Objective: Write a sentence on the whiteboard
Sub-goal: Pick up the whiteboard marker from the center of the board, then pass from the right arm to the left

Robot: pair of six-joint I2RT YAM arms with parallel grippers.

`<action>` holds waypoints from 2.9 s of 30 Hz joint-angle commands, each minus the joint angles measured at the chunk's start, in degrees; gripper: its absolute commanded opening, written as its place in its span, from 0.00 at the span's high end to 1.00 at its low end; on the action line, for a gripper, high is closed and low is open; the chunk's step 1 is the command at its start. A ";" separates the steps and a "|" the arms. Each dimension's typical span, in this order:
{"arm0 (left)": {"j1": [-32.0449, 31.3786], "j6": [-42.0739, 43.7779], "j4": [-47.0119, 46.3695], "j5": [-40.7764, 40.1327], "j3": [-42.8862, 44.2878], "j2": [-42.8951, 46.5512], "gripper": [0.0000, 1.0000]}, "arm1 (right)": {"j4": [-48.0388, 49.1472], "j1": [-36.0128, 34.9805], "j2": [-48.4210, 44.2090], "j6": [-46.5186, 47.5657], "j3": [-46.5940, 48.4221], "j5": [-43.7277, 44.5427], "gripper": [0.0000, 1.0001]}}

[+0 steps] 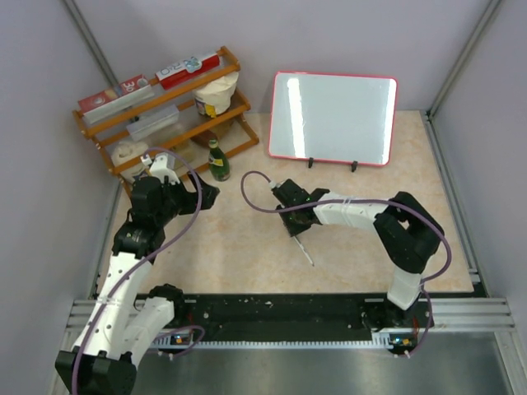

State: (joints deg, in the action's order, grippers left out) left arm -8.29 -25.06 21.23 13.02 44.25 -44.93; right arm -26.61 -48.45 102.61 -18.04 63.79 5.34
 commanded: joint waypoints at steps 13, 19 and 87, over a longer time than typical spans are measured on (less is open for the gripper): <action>-0.05 4.14 0.21 -0.11 3.92 3.09 0.02 | -0.46 -1.13 -6.52 -4.01 4.67 9.42 1.00; -0.32 4.50 -3.56 12.53 3.83 -0.15 0.02 | 10.68 6.59 -20.93 -12.27 -0.67 1.79 1.00; -24.49 13.45 3.19 38.03 28.17 -28.02 1.00 | 30.17 30.08 -43.72 -21.75 -8.41 -55.78 0.01</action>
State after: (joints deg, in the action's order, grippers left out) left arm -32.67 -18.20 18.33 43.88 68.97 -74.96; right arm -7.53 -18.57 58.13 -36.45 55.22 -36.40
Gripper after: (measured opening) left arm 0.038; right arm 0.987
